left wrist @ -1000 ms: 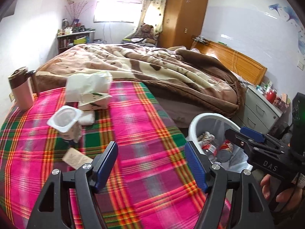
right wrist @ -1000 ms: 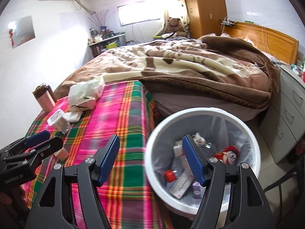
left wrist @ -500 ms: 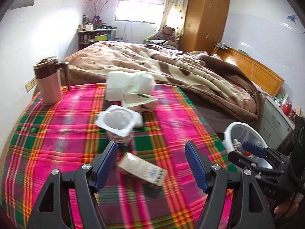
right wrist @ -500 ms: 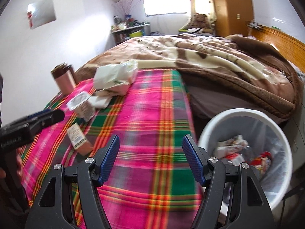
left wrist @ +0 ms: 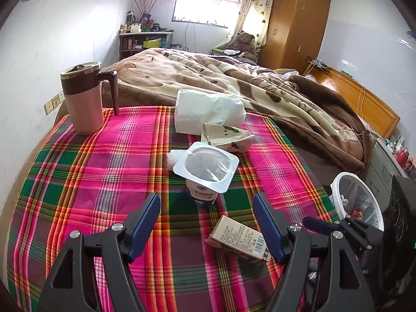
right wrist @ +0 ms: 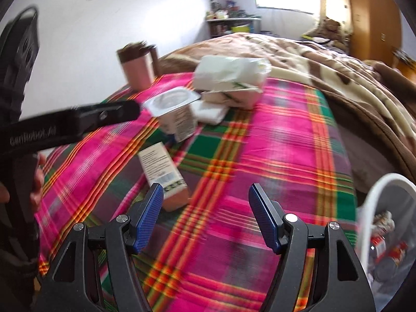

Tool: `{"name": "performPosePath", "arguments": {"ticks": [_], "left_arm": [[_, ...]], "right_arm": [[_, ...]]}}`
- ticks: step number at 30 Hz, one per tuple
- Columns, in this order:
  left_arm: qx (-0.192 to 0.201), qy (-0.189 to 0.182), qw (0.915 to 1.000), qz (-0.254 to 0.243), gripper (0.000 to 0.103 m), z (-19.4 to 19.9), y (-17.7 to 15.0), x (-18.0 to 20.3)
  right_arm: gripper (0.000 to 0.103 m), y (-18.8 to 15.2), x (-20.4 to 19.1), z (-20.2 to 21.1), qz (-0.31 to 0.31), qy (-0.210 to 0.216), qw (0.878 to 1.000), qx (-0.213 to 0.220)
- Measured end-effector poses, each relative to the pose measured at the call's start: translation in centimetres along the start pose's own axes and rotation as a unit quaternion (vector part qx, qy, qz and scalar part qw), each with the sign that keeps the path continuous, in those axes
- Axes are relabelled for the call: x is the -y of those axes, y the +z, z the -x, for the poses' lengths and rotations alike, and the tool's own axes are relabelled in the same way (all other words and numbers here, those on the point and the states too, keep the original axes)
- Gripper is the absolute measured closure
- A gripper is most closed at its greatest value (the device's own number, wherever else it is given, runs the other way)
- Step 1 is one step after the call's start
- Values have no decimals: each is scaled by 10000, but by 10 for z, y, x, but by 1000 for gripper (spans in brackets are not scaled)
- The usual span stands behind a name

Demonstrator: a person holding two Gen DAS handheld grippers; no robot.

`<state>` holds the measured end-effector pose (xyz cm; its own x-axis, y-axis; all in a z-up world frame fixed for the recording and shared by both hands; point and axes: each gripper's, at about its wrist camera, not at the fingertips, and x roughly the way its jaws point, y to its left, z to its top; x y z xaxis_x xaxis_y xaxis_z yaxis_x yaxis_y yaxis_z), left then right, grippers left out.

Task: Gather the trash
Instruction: 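Close the left tool on the white yogurt cup while the right tool grasps the white-and-green box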

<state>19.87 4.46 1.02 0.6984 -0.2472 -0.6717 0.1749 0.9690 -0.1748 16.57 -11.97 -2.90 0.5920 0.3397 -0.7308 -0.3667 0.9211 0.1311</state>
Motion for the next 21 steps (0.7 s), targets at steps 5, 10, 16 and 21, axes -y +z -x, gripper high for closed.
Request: {"name": "performPosePath", "arguments": {"ticks": [5,10,16,21], "left_arm": [[-64,2,10000,29,28,-7,3,-7],[-155,-12,9999,7,28,-16,6,-10],[-224,-45,9997,34,27,-26,9,-11],[-253,-66,9996,50,27,-31,12,-12]], "right_arm": [[33,3,-7,-13,81,281,9995,-153],[34,9,-16,-30,237,308,9987,-341],[47,14,-16,-38,250,368,9983,-382],[64,11,-8,-35,177,338,9984,-413]]}}
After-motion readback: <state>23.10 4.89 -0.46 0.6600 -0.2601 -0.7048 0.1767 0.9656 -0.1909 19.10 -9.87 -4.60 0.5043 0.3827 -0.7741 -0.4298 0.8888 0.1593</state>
